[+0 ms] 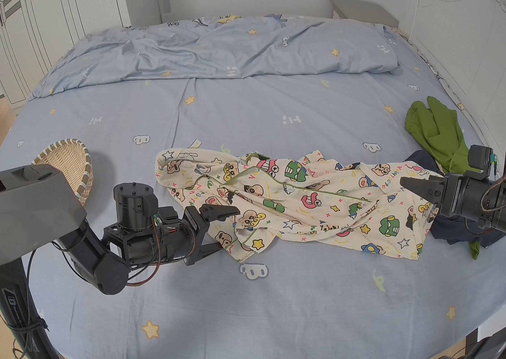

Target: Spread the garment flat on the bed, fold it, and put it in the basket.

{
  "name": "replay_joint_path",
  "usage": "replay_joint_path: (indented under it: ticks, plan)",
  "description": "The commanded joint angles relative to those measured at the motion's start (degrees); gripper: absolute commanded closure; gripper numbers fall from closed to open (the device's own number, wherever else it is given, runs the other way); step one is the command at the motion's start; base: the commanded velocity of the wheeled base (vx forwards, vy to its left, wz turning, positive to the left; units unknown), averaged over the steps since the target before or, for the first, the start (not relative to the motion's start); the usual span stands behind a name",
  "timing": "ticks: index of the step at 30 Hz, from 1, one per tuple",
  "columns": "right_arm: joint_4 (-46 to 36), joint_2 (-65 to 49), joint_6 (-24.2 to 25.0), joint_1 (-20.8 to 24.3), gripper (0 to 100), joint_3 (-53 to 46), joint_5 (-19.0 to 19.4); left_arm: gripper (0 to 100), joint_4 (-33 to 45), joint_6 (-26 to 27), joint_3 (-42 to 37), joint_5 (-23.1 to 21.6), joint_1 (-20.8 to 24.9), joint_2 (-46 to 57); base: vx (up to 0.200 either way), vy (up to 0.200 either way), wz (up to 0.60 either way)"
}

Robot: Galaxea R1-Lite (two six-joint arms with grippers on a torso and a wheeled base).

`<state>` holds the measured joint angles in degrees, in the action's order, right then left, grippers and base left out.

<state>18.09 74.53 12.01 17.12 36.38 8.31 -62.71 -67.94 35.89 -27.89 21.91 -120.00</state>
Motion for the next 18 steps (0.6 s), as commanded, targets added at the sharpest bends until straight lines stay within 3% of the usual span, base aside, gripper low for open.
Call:
replay_joint_path:
  ticks: [1, 11, 12, 18]
  plan:
    - [0.01, 0.0, -0.05, -0.06, 0, 0.01, 0.04, 0, -2.15, -0.09, -0.47, 0.03, -0.46, -1.72, 0.0, 0.0, 0.0]
    - [0.01, 0.09, -0.05, 0.02, 0, -0.17, 0.04, 0, -4.79, -0.09, -0.29, 0.03, -0.46, -3.75, 0.0, 0.0, 0.0]
    - [0.01, 0.09, -0.05, 0.02, 0, -0.17, 0.04, 100, -4.79, -0.09, -0.29, 0.03, -0.46, -3.75, 0.0, 0.0, 0.0]
    - [0.01, 0.09, -0.05, 0.02, 0, -0.17, 0.04, 100, -4.79, -0.09, -0.64, 0.03, -0.64, -3.57, 0.0, 0.0, 0.0]
